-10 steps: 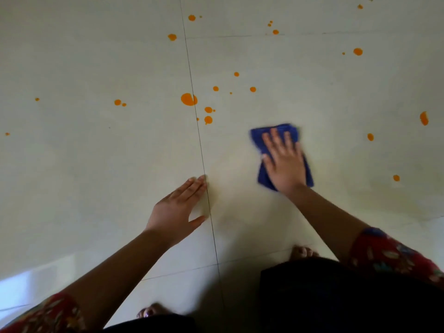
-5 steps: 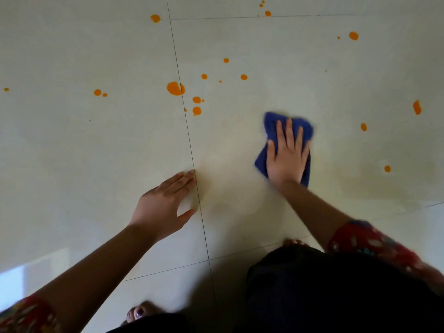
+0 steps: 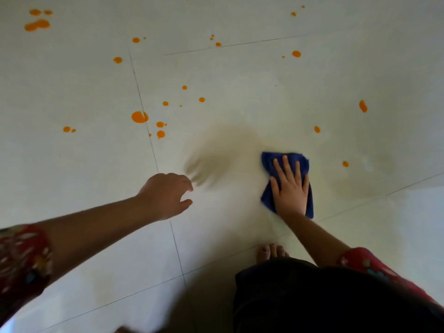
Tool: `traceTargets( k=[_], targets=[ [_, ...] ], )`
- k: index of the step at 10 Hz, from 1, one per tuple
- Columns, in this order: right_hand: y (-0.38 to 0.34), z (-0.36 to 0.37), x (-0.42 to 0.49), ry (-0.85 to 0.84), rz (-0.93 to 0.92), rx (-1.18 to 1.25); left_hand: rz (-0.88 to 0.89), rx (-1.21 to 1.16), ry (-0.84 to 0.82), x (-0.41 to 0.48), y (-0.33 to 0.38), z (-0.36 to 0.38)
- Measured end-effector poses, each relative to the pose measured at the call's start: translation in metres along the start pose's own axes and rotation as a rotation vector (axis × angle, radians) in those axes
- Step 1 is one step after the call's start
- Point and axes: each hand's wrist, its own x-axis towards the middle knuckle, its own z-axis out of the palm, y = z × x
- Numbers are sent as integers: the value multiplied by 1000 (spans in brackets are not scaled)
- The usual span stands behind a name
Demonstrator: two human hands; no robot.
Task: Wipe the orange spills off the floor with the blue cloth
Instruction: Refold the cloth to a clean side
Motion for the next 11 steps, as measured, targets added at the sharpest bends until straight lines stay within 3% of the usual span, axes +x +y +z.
traceTargets(
  k=[1, 2, 3, 4, 5, 6, 7, 8, 9, 10, 11],
  targets=[
    [-19, -6, -19, 16, -90, 233, -69, -161, -5, 23, 30, -5],
    [-60, -34, -17, -151, 188, 1064, -260, -704, 10, 44, 59, -7],
    [-73, -70, 0, -411, 509, 1872, -492, -1431, -37, 61, 89, -29],
    [-61, -79, 10, -356, 676, 2190, -610, -1581, 165, 77, 108, -47],
    [-57, -78, 18, -348, 788, 2308, -514, -1510, 387, 79, 132, -58],
    [-63, -81, 27, -491, 661, 2139, -440, -1505, 390, 80, 152, -57],
    [-59, -92, 33, -648, 563, 2011, -387, -1601, 270, 89, 166, -62],
    [-65, -106, 32, -626, 388, 1829, -296, -2274, 174, 97, 179, -68],
    [-75, -121, 34, -513, 281, 1864, -246, -2356, 196, 90, 173, -69],
    [-64, -118, 34, -418, 264, 1921, -242, -2240, 224, 85, 158, -62],
    [-55, -113, 38, -368, 360, 1891, -299, -1951, 253, 83, 149, -50]
  ],
)
